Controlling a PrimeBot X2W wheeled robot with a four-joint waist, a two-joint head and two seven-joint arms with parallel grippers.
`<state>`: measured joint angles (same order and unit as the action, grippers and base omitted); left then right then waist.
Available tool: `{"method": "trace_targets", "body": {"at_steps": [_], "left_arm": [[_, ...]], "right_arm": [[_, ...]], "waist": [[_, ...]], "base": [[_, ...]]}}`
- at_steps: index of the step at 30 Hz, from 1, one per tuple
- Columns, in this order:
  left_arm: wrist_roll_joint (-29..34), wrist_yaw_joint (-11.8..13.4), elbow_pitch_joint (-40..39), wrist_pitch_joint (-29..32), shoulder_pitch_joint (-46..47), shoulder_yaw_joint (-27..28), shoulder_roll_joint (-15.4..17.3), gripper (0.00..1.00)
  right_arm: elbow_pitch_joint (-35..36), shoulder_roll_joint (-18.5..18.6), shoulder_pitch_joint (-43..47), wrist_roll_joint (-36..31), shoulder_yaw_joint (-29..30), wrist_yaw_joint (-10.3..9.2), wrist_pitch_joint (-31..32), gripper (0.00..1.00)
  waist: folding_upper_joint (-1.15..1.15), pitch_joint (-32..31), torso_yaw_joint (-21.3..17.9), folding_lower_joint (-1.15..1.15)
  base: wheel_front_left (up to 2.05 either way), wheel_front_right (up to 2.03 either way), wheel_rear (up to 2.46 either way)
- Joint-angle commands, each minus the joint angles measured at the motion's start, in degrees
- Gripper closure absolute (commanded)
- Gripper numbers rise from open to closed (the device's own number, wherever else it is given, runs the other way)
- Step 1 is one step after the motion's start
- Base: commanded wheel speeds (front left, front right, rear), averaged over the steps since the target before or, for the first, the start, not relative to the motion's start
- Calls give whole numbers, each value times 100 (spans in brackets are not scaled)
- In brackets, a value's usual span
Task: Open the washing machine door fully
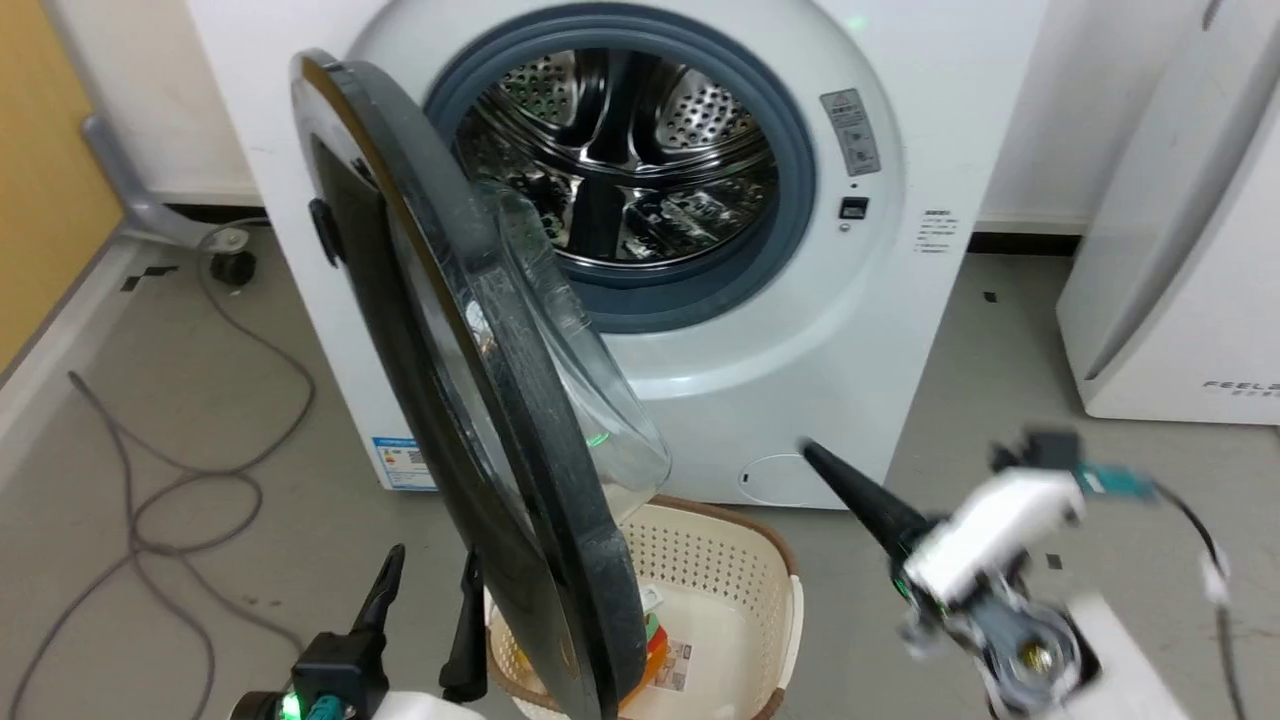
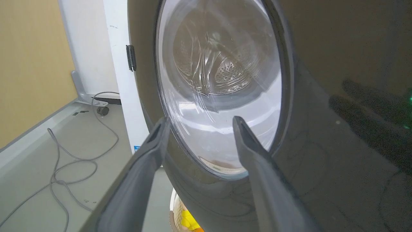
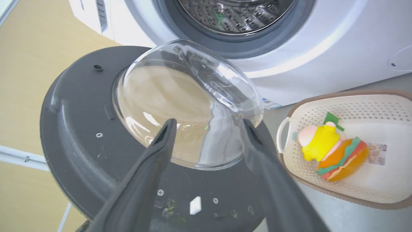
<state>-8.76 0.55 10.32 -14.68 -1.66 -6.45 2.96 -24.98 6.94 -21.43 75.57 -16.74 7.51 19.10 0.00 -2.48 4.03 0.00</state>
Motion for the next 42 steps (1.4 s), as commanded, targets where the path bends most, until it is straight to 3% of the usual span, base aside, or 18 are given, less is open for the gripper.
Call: {"method": "trace_targets", "body": {"at_steps": [1, 7, 15, 16, 17, 22, 27, 36, 38, 39, 42], "left_arm": [[-10, 26, -24, -32, -108, 34, 40, 0], [3, 47, 7, -32, -209, 132, 86, 0], [6, 29, 79, -32, -240, 205, 126, 0], [5, 26, 91, -32, -241, 216, 133, 0], [4, 21, 133, -32, -225, 268, 162, 0], [9, 19, 147, -32, -211, 308, 184, 0], [25, 22, 154, -32, -224, 331, 202, 0], [51, -2, 165, -32, -202, 306, 224, 0], [50, -5, 168, -32, -199, 302, 224, 72], [50, -6, 167, -32, -198, 301, 225, 100], [41, -17, 139, -32, -192, 308, 236, 100]], "right_arm": [[72, 62, 230, -152, 39, -2, -194, 0], [261, 141, 1313, -1188, 481, -2, -1632, 0], [542, -191, 2431, -3265, 1595, -2, -3029, 0], [643, -223, 2526, -3646, 1772, -2, -3110, 0], [1591, -373, 2862, -5265, 2415, -2, -3227, 0], [2637, -402, 3106, -6210, 2524, -2, -3016, 0], [3366, -404, 3336, -6829, 2214, -2, -2480, 0], [3609, -405, 3474, -7152, 2017, -2, -2098, 0], [3587, -405, 3480, -7168, 2029, -2, -2098, 0], [3568, -405, 3483, -7121, 2036, -2, -2094, 0], [3526, -405, 3484, -7083, 2048, -2, -2104, 0]], "waist": [[0, -14, -55, 0], [0, -64, -198, 0], [0, -73, -273, 0], [0, -75, -279, 0], [0, -66, -298, 0], [0, -59, -320, 0], [0, -61, -356, 0], [0, -37, -375, 0], [0, -38, -371, 0], [0, -39, -372, 0], [0, -43, -377, 0]], "base": [[0, 0, 0], [0, 0, 0], [0, 0, 0], [0, 0, 0], [0, 0, 0], [0, 0, 0], [0, 0, 0], [0, 0, 0], [0, 0, 0], [0, 0, 0], [0, 0, 0]]}}
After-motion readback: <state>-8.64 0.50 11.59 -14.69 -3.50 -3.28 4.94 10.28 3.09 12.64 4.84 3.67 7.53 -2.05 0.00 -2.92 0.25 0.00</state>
